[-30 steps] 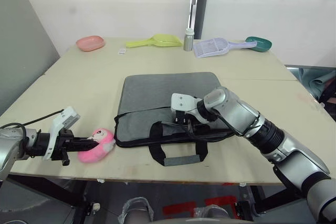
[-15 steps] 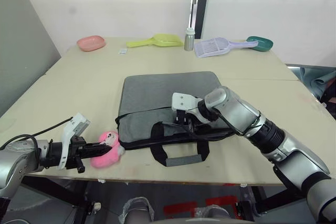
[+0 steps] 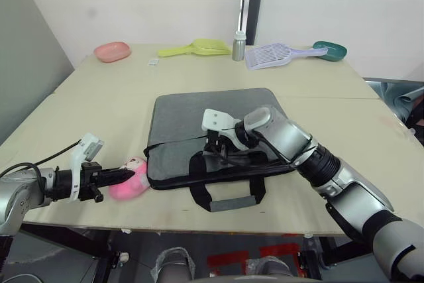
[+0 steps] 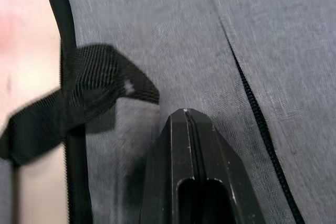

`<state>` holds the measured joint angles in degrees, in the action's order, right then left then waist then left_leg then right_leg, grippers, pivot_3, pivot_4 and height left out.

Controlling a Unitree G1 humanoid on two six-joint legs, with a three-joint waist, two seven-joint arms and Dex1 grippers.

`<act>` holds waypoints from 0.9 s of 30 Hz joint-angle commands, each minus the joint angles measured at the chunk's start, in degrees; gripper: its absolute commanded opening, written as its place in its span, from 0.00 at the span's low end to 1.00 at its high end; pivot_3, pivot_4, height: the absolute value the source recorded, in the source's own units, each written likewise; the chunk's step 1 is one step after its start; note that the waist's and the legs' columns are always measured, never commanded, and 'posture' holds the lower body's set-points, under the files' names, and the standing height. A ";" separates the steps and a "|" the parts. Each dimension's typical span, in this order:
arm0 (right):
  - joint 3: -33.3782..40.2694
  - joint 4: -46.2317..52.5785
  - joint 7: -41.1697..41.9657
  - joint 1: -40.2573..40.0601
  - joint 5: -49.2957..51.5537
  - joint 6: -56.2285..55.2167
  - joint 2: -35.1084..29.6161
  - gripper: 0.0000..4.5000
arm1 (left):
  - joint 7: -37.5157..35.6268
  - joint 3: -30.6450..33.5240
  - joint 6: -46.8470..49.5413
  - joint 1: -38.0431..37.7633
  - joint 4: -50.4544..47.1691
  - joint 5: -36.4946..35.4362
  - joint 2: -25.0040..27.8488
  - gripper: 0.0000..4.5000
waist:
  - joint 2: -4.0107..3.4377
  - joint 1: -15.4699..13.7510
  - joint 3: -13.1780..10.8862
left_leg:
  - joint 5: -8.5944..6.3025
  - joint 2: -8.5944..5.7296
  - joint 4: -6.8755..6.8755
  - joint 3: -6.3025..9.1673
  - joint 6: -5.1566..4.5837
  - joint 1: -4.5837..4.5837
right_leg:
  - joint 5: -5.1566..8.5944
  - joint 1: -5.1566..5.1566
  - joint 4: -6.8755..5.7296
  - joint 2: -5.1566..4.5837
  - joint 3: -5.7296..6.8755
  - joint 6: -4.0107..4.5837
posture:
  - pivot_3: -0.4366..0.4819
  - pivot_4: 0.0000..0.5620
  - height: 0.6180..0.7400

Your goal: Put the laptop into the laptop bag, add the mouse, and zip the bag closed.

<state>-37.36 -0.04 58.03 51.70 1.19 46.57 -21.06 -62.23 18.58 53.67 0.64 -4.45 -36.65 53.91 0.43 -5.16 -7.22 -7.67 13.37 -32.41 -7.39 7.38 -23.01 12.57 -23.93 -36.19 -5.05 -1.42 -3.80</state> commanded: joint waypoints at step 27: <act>-3.17 -9.70 0.24 0.33 -7.51 -5.23 6.63 0.00 | 3.30 6.02 4.02 -19.10 -14.47 -7.22 -3.73 0.01 | -0.08 2.60 0.23 | -0.01 0.02 0.00 0.02 0.00 0.29 | 0.00 0.18 -0.09 0.04 -0.08 0.01 | 0.48 0.27 1.00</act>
<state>-39.07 -7.44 58.29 52.58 -5.01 40.57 -14.59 -58.74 26.48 56.78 -16.72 -16.56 -43.12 50.42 0.35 -2.56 -6.99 -7.68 13.39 -32.40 -7.38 7.38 -22.71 12.57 -23.74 -36.27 -5.01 -1.50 -3.79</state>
